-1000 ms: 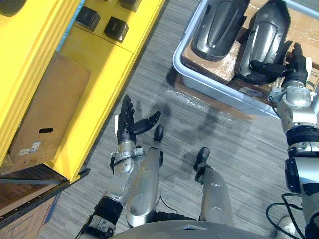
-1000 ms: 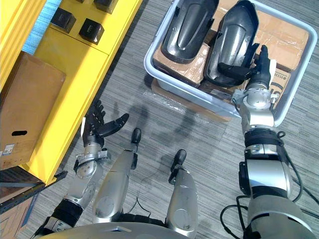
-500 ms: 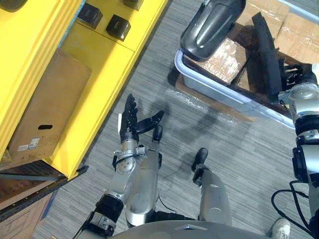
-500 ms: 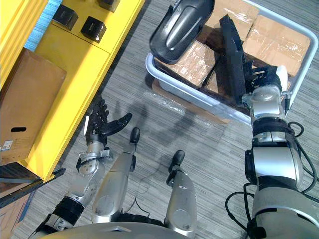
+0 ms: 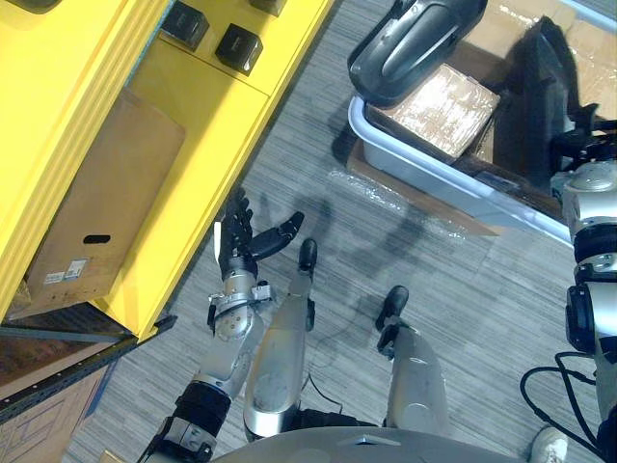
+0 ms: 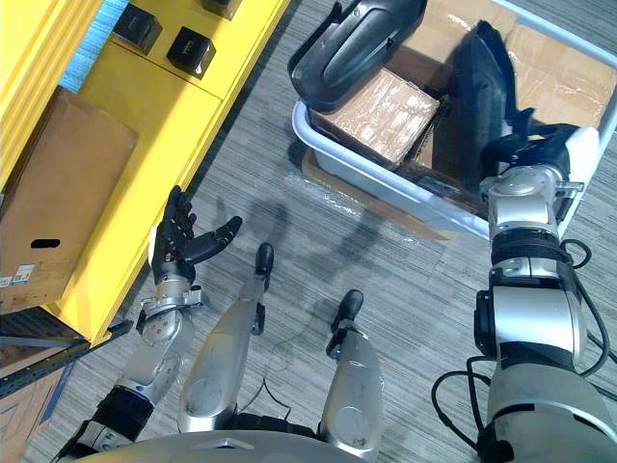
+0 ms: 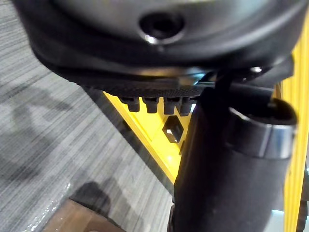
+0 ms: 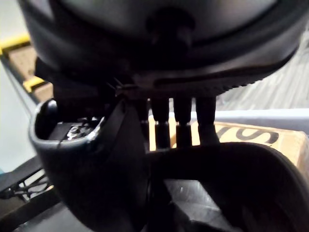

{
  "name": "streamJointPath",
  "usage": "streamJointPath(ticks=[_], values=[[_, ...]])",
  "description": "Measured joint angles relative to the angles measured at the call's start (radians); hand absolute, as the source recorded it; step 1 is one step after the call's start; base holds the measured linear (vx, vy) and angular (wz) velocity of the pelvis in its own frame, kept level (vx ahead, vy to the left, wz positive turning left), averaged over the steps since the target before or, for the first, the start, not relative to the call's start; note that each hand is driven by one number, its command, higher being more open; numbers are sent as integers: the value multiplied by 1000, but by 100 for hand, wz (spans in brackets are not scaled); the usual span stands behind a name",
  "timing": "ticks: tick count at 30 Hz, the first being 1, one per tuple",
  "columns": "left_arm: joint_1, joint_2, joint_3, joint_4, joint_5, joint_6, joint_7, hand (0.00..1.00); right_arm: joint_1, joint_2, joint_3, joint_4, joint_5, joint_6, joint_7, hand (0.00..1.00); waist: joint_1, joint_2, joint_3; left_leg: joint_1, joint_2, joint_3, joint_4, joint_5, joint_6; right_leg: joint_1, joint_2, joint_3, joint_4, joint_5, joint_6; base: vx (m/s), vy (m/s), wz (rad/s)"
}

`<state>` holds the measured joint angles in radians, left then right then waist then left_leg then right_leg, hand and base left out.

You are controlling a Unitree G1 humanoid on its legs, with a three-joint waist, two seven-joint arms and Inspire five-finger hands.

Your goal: Walk over and take three plastic housings, then place them on the shelf

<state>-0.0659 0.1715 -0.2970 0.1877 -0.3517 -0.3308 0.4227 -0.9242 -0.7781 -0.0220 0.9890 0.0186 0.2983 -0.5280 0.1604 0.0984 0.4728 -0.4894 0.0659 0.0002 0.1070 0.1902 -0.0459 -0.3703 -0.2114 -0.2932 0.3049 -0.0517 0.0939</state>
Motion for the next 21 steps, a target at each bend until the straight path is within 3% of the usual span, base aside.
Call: streamJointPath(ticks=[5,7,10,15,19,21], values=[[30,-1,0,-65,-39,-27,-54,100,26,-1,-7,-29,-2,-70,-75,0,-26,-1,1,41,-4,10,-47,26,6,9,-6,6,7,-4,3,18,-23,-4],[43,1,-2,-99,-39,-37,-81,100,57,-4,-7,-69,-6,-127,-118,0,-41,-2,1,73,-3,7,-62,29,3,35,-3,6,3,-4,3,41,-50,1],[82,6,20,-193,-85,-39,-130,100,155,-4,-33,-252,-42,-174,-169,0,-84,-4,3,141,-3,-4,-104,35,0,107,9,-7,-35,-5,4,41,-52,7],[139,27,74,-348,-165,-39,-220,100,329,22,-104,-489,-157,-249,-248,0,-114,-17,-8,235,0,-5,-187,48,-6,187,24,-9,-94,0,11,61,-36,2],[142,31,61,-406,-244,-21,-336,100,517,184,-128,-677,-287,-268,-286,0,-139,-60,-84,263,-5,-3,-190,44,-12,248,28,-27,-152,7,19,149,-44,9],[120,30,15,-440,-317,29,-393,100,576,269,-125,-739,-342,-284,-287,0,-140,-75,-123,287,-9,1,-190,37,-13,281,27,-29,-174,8,21,114,-41,0]])
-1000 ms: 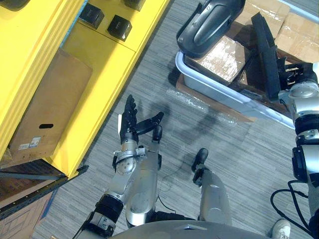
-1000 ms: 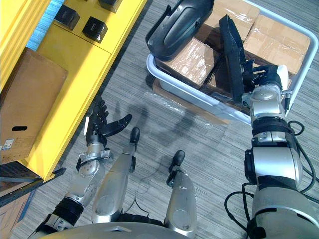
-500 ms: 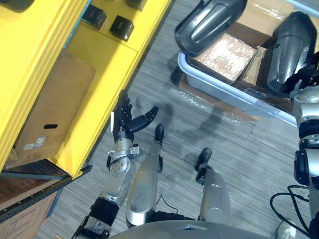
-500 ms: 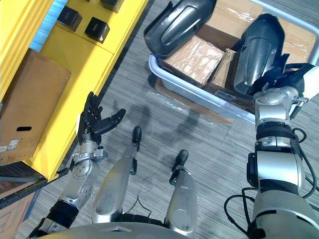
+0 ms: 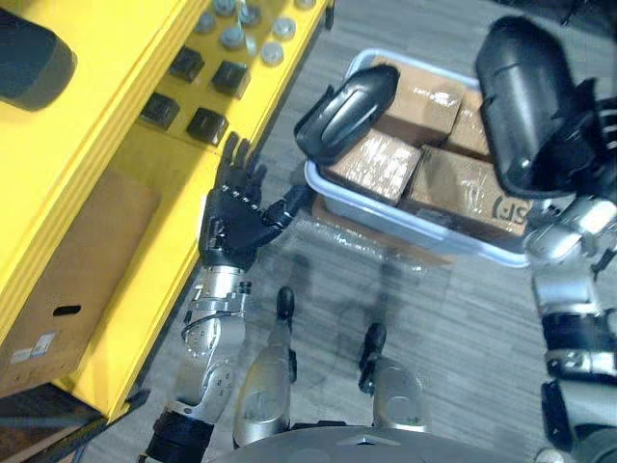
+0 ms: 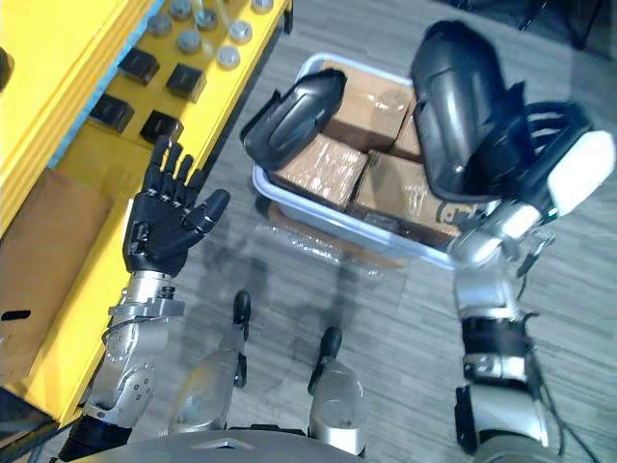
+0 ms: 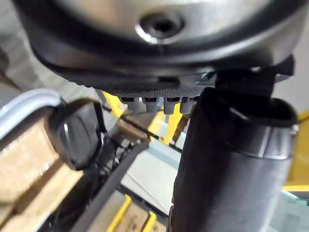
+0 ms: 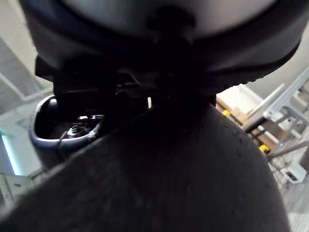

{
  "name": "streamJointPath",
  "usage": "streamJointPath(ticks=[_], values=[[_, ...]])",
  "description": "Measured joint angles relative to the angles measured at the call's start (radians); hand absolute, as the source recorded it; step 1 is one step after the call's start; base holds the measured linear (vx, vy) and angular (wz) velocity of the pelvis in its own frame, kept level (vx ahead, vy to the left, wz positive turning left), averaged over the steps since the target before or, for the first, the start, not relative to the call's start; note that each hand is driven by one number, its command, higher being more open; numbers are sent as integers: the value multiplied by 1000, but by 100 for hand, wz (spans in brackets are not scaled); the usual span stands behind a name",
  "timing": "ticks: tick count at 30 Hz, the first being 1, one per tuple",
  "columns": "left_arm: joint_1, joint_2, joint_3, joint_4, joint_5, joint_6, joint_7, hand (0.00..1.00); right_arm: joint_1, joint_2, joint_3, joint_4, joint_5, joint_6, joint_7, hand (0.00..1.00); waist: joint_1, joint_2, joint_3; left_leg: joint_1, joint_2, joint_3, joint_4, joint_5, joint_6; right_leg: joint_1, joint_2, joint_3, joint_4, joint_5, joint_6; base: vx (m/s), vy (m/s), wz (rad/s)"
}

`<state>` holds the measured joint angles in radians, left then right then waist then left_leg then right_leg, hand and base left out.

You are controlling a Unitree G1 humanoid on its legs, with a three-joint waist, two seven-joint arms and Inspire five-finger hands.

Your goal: Walk over and take three plastic housings, then place them on the shelf

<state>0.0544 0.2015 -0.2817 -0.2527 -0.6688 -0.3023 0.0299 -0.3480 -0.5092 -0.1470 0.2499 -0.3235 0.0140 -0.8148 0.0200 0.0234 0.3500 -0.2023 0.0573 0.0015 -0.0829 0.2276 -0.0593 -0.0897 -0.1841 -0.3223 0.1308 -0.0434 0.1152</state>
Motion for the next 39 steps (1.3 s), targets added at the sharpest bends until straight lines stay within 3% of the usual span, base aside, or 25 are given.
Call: streamJointPath(ticks=[1,7,11,13,20,23,34,39], values=[[-6,-1,-4,0,-13,12,-8,100,4,8,0,-5,-12,-2,0,0,0,1,-3,4,-1,1,0,0,0,6,0,0,-3,1,1,96,-34,2],[-69,-27,-152,35,-265,270,-83,100,52,62,117,-152,-148,-92,1,0,-24,4,-103,56,-3,28,-6,-23,-1,63,0,12,-43,9,9,22,-11,-8],[-125,-41,-237,121,-364,386,-86,100,59,97,191,-219,-216,-161,8,0,-32,4,-153,88,0,52,-7,-29,-1,82,0,32,-52,15,9,-5,-2,-17],[-146,-50,-251,144,-387,414,-85,100,59,105,229,-221,-222,-189,27,0,-36,3,-177,91,5,60,-7,-29,-1,88,7,38,-69,28,7,-35,-5,-14],[-186,-60,-245,175,-394,409,-78,100,66,163,305,-220,-222,-211,105,0,-48,6,-203,112,7,79,-7,-29,-1,108,16,56,-105,47,1,-55,2,-9],[-186,-67,-242,181,-466,403,-106,100,104,173,353,-214,-231,-243,133,0,-48,2,-217,111,7,82,-8,-31,-4,109,14,58,-120,53,3,-28,-1,-3],[-185,-66,-244,239,-587,318,-144,100,119,205,397,-135,-250,-287,130,0,-48,-27,-257,108,5,91,-7,-28,6,123,14,62,-151,84,3,6,-3,-2],[-184,-68,-242,237,-580,295,-100,100,132,209,417,-134,-250,-288,130,0,-46,-29,-273,109,4,91,-7,-27,7,123,14,61,-149,80,-4,0,0,0]])
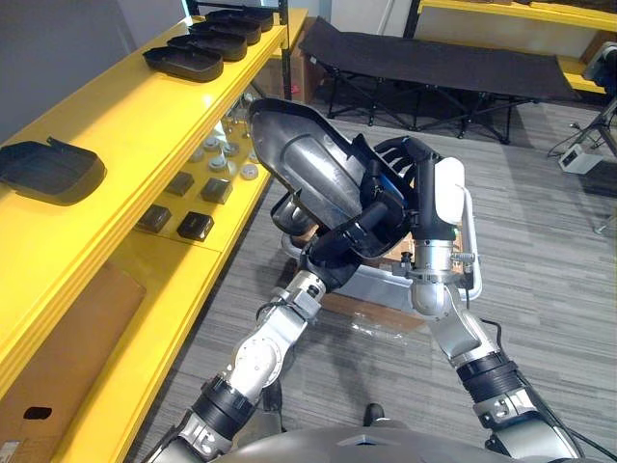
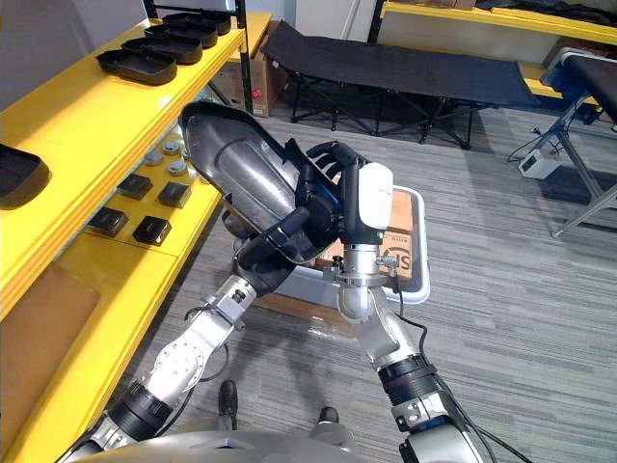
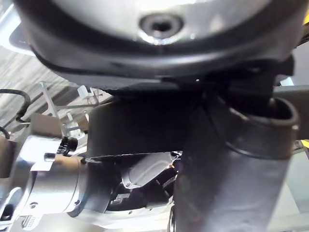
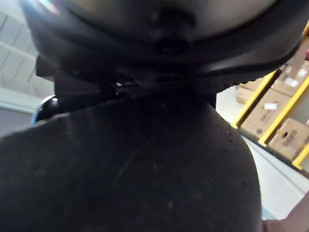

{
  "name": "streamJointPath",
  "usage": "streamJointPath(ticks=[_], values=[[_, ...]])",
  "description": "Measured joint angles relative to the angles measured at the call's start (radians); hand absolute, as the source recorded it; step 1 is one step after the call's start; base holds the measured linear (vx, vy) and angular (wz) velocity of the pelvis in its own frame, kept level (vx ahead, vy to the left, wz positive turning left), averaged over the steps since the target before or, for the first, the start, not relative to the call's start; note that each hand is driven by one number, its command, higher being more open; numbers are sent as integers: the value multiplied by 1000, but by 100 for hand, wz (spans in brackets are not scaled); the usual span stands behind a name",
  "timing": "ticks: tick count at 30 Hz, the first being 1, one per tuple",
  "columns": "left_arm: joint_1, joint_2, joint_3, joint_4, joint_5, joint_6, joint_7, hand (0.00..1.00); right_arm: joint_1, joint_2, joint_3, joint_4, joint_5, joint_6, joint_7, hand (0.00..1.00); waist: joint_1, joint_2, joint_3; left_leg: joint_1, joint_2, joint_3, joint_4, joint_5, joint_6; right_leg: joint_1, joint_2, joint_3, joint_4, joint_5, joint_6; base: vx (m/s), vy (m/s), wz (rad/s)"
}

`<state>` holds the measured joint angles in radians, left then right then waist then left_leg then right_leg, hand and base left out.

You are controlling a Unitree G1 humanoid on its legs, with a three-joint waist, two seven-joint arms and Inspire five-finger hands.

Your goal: Walk over and take three plastic housings, then place them on the shelf

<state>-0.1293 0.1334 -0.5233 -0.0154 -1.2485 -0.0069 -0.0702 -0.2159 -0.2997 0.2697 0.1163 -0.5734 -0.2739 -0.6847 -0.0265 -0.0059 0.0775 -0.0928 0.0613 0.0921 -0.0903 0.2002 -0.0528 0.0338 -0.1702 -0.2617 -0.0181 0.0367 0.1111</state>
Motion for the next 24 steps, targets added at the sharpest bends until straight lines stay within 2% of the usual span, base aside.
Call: streamJointPath(ticks=[3,9,10,14,19,21,22,24], values=[[2,-1,1,-11,5,-20,56,100,6,11,7,9,0,0,-2,0,0,-1,-9,3,-1,-1,0,-1,-2,-1,0,-2,0,-1,-1,-22,-2,1],[16,-19,23,-32,8,-109,143,100,24,27,15,9,0,0,-4,0,2,-3,-15,3,-1,-3,0,-3,-4,0,1,-3,1,-1,-1,-11,0,0],[17,-19,31,-32,12,-126,161,0,30,34,18,8,0,0,-4,0,1,-3,-17,3,-1,-4,0,-3,-4,0,1,-3,1,-1,-1,0,0,0],[31,-20,41,-32,38,-189,207,0,49,56,35,8,0,0,-4,0,4,-12,-26,3,-3,-5,0,-3,-4,1,1,-5,0,-1,-1,0,0,0],[64,-42,76,-27,38,-203,240,0,50,63,57,6,-5,-25,-23,0,5,-14,-29,4,-4,-6,0,-3,-5,3,1,-6,1,-2,-2,0,0,0],[64,-43,95,-16,38,-181,242,0,51,63,65,3,-11,-46,-28,0,6,-14,-29,4,-4,-7,0,-3,-5,3,1,-6,2,-2,-3,0,0,0],[64,-45,130,-13,37,-122,237,0,57,62,72,-5,-12,-62,-37,0,6,-14,-30,4,-4,-7,0,-3,-5,3,1,-6,2,-2,-3,0,0,0],[60,-45,147,4,38,-75,208,0,74,60,78,-16,-16,-86,-51,0,8,-17,-33,4,1,-8,0,-4,-4,5,0,-5,0,-2,-3,0,0,0]])
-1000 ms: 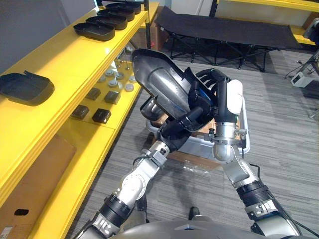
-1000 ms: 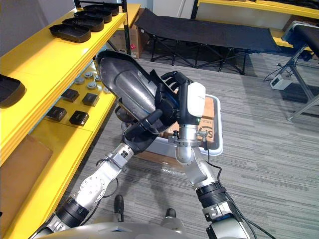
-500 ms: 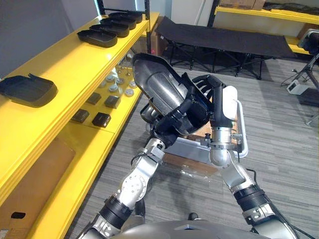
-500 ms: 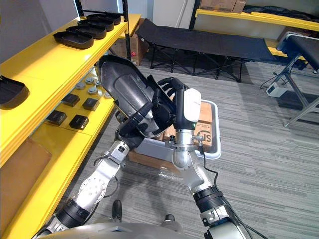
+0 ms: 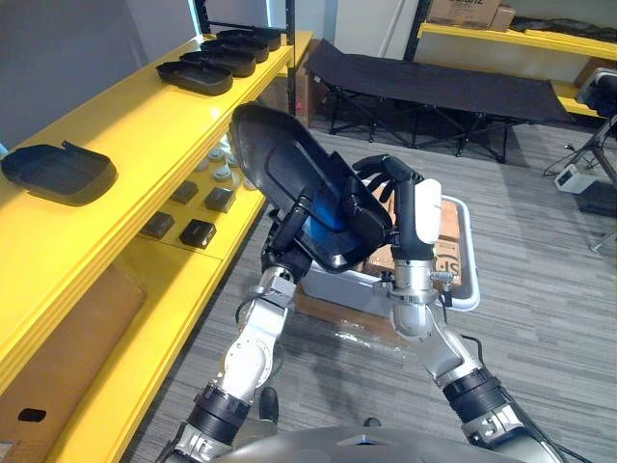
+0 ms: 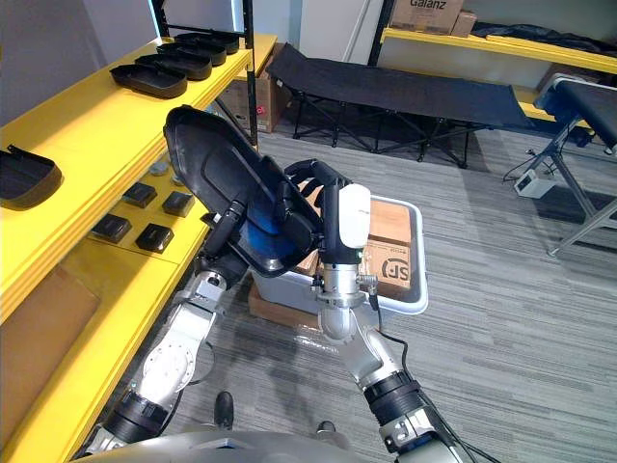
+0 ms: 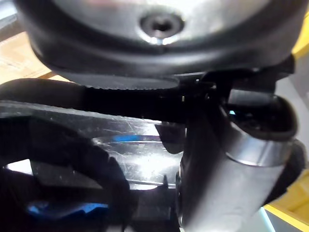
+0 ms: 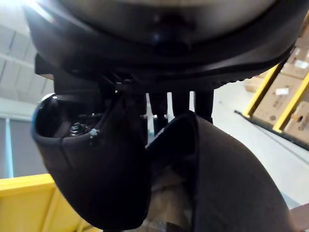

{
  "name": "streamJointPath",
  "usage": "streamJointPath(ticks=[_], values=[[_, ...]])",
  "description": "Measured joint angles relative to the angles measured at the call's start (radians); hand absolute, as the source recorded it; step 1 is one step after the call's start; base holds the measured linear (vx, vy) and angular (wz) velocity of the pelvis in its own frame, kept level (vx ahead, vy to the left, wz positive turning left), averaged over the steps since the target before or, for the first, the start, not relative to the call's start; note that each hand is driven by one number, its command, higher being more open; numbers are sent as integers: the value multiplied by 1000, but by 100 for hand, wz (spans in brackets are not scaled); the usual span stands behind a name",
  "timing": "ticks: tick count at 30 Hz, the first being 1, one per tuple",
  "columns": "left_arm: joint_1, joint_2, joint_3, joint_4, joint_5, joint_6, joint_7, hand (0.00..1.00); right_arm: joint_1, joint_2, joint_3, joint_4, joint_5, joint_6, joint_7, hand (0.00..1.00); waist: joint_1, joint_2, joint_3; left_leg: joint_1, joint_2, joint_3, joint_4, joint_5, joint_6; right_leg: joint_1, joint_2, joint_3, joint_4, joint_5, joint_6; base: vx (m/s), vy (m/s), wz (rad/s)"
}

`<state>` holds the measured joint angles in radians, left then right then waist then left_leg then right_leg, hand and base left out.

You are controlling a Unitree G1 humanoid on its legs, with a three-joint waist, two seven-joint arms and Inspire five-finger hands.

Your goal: Walk over and take three plastic housings, then place them on the shelf

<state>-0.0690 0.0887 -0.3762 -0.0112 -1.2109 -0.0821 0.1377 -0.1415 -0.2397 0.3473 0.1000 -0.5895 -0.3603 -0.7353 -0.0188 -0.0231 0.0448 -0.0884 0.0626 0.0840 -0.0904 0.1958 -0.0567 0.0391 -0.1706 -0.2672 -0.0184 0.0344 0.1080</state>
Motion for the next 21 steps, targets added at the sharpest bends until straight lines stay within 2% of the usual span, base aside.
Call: streamJointPath(ticks=[3,7,8,11,16,18,21], values=[[-1,8,-22,66,-1,55,-60,0,11,-1,10,-3,-29,0,-19,0,0,-10,-12,0,0,0,0,0,0,5,0,1,-2,0,0,0,0,0],[-34,33,-50,134,-44,58,-108,0,34,-18,19,1,-26,6,-37,0,-10,-19,-18,0,2,3,0,-1,0,5,1,5,-2,2,2,0,0,-1],[-44,41,-57,142,-55,58,-111,0,35,-18,19,1,-26,6,-39,100,-10,-19,-18,0,2,4,0,-2,1,4,1,7,-3,3,2,0,0,-6],[-68,57,-84,153,-86,34,-121,0,36,-21,23,-19,-21,6,-42,100,-11,-19,-18,-1,3,11,0,-7,8,-2,2,21,-3,5,2,-1,0,-8],[-86,80,-121,153,-109,-45,-126,0,36,-37,49,-56,54,-18,-4,100,-10,-20,-19,-5,3,14,1,-8,8,-7,1,23,-4,5,2,0,0,-1],[-85,76,-116,143,-72,-72,-110,0,40,-41,50,-71,80,-20,34,100,-9,-20,-19,-6,2,16,1,-4,1,-11,1,22,-2,5,1,0,0,0],[-76,74,-70,58,92,-87,-22,0,46,-39,39,-103,173,-12,122,100,-8,-20,-18,-6,0,16,1,-4,1,-11,0,22,1,4,1,0,0,0]])
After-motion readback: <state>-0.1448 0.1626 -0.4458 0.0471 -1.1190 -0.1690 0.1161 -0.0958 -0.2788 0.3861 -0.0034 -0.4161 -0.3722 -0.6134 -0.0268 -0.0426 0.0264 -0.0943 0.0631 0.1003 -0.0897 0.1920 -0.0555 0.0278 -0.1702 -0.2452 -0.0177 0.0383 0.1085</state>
